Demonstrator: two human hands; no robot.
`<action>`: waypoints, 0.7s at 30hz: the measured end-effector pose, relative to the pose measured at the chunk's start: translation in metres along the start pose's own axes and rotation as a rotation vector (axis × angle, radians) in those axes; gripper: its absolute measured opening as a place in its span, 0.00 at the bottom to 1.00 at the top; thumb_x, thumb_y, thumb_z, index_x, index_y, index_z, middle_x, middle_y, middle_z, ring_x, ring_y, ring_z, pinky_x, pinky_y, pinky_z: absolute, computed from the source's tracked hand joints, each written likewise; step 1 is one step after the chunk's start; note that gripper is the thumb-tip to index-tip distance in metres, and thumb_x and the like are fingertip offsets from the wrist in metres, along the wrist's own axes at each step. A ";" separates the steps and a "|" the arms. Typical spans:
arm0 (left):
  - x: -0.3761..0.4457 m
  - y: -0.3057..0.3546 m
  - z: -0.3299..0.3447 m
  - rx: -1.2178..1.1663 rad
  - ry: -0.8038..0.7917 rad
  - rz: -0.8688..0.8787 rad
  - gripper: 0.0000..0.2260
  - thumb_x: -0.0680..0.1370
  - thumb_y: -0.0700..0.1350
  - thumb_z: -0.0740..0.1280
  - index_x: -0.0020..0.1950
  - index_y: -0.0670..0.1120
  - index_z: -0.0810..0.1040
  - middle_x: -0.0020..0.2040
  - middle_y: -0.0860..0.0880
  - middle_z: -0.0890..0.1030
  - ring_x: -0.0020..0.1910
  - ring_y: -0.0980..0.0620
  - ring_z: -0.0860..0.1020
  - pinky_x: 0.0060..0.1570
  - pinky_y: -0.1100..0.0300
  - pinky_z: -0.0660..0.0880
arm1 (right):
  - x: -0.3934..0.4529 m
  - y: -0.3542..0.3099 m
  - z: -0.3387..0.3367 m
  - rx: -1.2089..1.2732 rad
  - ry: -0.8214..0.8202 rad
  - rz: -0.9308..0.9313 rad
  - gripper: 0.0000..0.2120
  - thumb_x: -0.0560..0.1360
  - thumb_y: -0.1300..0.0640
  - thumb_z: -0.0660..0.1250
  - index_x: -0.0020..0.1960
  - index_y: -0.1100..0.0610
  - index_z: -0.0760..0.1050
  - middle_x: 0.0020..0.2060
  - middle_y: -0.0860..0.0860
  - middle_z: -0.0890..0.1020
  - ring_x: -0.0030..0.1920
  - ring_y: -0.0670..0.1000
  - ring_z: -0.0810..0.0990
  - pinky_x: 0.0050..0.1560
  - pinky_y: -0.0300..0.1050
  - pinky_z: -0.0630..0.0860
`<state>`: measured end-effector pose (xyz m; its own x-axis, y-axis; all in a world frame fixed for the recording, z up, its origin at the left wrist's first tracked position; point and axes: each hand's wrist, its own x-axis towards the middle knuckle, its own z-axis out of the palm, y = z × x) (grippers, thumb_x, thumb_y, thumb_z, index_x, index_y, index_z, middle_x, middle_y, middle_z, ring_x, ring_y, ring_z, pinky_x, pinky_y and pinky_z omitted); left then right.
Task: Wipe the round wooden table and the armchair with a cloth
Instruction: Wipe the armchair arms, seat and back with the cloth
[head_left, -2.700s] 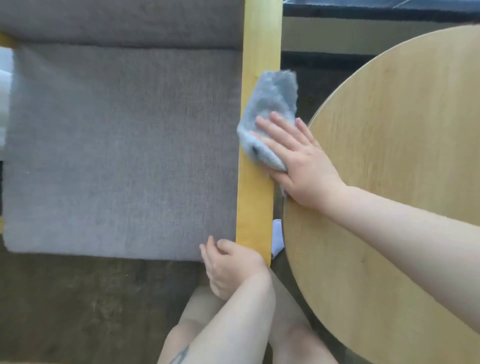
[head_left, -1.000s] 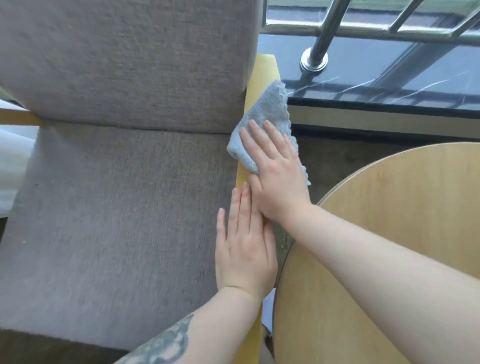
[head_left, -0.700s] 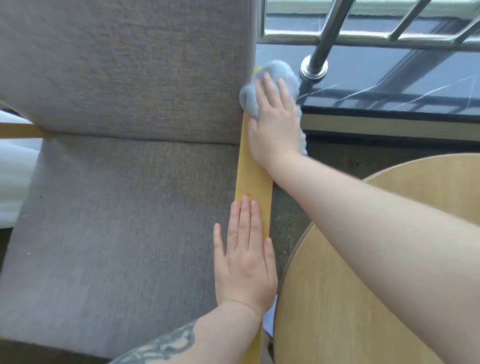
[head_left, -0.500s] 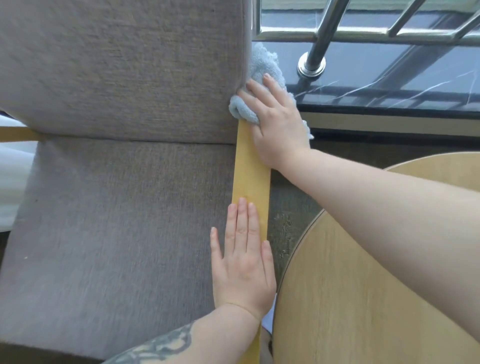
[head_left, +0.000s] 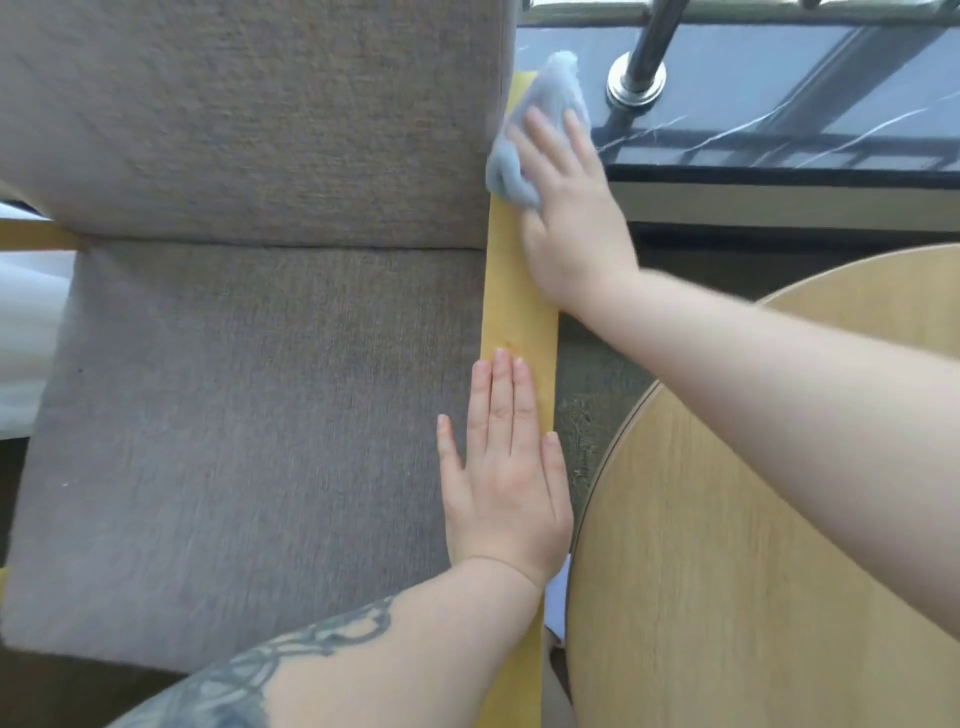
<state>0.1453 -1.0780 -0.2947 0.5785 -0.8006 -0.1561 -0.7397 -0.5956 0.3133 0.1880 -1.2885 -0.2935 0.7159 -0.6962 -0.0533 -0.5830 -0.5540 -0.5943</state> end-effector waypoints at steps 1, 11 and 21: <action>0.002 0.001 0.001 -0.005 0.002 -0.007 0.25 0.82 0.49 0.46 0.79 0.46 0.52 0.79 0.51 0.50 0.78 0.54 0.47 0.71 0.41 0.59 | -0.029 0.004 -0.002 -0.012 -0.031 -0.046 0.28 0.77 0.61 0.53 0.77 0.55 0.58 0.77 0.49 0.57 0.77 0.54 0.47 0.76 0.43 0.45; -0.001 -0.011 -0.008 -0.500 0.129 -0.162 0.27 0.81 0.49 0.47 0.78 0.41 0.50 0.79 0.45 0.48 0.78 0.50 0.46 0.76 0.53 0.49 | -0.122 -0.031 0.021 0.103 -0.067 0.009 0.25 0.79 0.59 0.58 0.76 0.52 0.61 0.76 0.48 0.58 0.78 0.50 0.45 0.74 0.41 0.41; -0.151 -0.058 0.000 -0.425 -0.169 0.032 0.28 0.83 0.55 0.46 0.78 0.49 0.37 0.79 0.53 0.42 0.78 0.55 0.47 0.73 0.52 0.51 | -0.188 -0.060 0.050 -0.018 0.082 0.161 0.26 0.76 0.60 0.59 0.75 0.54 0.63 0.75 0.50 0.62 0.77 0.56 0.53 0.74 0.60 0.55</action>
<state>0.1009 -0.9221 -0.2892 0.4676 -0.8385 -0.2797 -0.5293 -0.5191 0.6711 0.1076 -1.1012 -0.2876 0.5798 -0.8108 -0.0805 -0.6945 -0.4401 -0.5691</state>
